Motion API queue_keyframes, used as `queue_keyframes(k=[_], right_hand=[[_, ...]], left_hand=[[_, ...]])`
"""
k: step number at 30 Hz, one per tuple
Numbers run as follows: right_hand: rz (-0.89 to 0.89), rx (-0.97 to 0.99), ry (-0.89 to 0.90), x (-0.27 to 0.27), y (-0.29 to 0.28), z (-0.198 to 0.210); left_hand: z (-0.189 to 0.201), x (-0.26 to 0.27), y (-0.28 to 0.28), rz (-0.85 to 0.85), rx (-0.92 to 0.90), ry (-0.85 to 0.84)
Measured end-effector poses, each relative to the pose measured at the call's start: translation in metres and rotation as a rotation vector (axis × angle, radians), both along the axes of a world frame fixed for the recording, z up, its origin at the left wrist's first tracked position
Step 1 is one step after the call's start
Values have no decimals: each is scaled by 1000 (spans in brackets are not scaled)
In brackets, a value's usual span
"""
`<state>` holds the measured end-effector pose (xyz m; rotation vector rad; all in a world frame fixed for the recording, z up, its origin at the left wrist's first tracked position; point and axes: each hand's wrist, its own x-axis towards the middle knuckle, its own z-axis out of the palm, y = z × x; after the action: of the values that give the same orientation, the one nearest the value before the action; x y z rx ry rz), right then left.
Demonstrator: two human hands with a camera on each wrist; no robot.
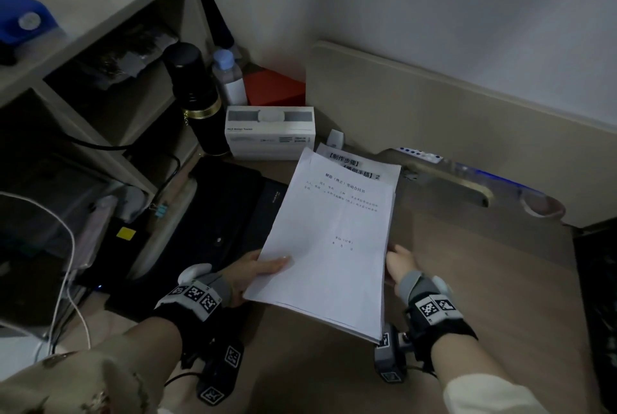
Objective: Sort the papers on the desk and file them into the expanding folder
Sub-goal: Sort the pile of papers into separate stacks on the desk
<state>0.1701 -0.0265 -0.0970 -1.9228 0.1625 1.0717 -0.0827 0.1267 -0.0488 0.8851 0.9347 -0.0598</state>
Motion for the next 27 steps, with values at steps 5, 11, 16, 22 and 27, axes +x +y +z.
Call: queue_keyframes(k=[5, 11, 16, 22, 27], right_hand=[[-55, 10, -44, -4, -6, 21], [16, 70, -48, -10, -22, 27], [8, 107, -2, -21, -54, 47], [71, 108, -150, -36, -109, 36], [26, 59, -270, -51, -140, 36]], left_hand=[[2, -1, -1, 28, -17, 23], [11, 3, -11, -8, 19, 10], [16, 7, -26, -41, 63, 4], [21, 15, -65, -109, 71, -8], [14, 16, -87, -160, 79, -1]])
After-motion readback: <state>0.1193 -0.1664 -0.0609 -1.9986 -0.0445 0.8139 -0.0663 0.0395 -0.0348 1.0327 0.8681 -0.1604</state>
